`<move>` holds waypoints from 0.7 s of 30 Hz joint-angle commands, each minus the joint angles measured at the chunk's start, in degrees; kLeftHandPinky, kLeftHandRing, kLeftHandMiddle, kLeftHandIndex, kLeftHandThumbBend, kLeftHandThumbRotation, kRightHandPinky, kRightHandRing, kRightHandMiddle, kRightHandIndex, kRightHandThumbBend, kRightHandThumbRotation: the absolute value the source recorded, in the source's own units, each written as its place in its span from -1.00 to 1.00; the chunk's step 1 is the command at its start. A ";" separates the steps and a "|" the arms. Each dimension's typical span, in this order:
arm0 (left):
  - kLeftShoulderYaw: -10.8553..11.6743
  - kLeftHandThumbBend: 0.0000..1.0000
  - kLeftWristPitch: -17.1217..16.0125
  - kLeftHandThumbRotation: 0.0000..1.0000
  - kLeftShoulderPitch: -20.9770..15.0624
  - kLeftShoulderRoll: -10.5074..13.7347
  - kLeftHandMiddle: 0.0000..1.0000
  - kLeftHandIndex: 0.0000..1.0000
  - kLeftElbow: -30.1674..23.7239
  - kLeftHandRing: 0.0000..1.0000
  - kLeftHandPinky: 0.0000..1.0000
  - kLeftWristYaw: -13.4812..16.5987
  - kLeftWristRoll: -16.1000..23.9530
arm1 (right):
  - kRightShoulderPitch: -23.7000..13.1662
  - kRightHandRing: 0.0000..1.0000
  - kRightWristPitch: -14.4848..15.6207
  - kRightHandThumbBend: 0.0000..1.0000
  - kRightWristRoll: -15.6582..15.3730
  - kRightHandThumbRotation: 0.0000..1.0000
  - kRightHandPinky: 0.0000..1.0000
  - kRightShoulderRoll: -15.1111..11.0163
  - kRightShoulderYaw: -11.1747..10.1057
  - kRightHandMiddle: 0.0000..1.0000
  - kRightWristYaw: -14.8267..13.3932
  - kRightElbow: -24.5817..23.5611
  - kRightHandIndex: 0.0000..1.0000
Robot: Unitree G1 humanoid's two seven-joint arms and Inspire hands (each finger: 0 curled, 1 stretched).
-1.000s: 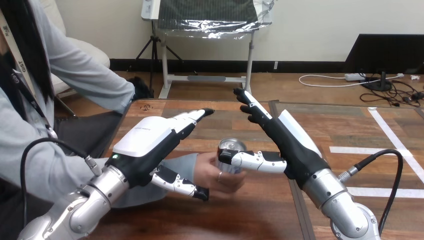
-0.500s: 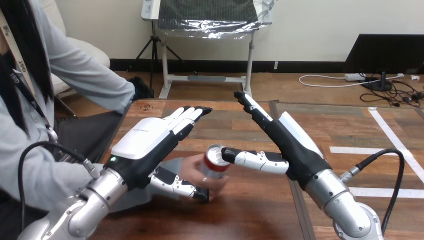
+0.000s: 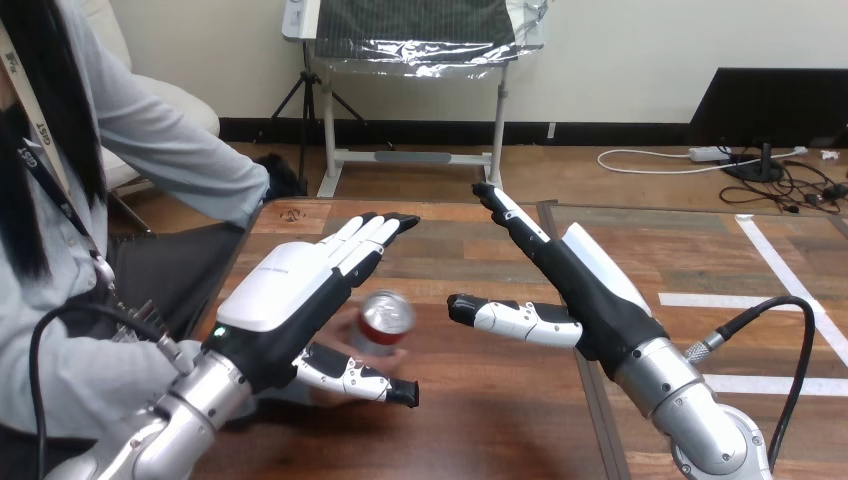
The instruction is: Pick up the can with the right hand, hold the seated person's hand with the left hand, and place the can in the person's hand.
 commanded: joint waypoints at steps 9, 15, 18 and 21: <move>2.56 1.00 -7.34 0.09 1.43 -0.37 1.00 1.00 -2.89 0.99 0.75 8.78 -0.74 | 0.18 1.00 -9.02 1.00 2.47 0.44 1.00 0.41 -1.45 1.00 -3.43 -2.66 1.00; 3.13 1.00 -13.53 0.16 2.43 -1.55 1.00 1.00 -2.26 0.94 0.66 13.17 -1.26 | 1.22 1.00 -14.17 1.00 3.17 0.48 1.00 0.60 -1.66 1.00 -5.02 -1.53 1.00; 3.39 1.00 -15.92 0.20 3.20 -2.33 1.00 1.00 -2.43 0.93 0.64 13.09 -2.95 | 1.80 1.00 -17.01 1.00 2.60 0.51 1.00 0.59 -1.76 1.00 -6.36 -0.96 1.00; 3.53 1.00 -18.99 0.23 3.92 -3.38 1.00 1.00 -2.39 0.93 0.63 11.70 -6.17 | 2.33 1.00 -20.00 1.00 3.19 0.54 1.00 0.88 -1.76 1.00 -6.98 -0.08 1.00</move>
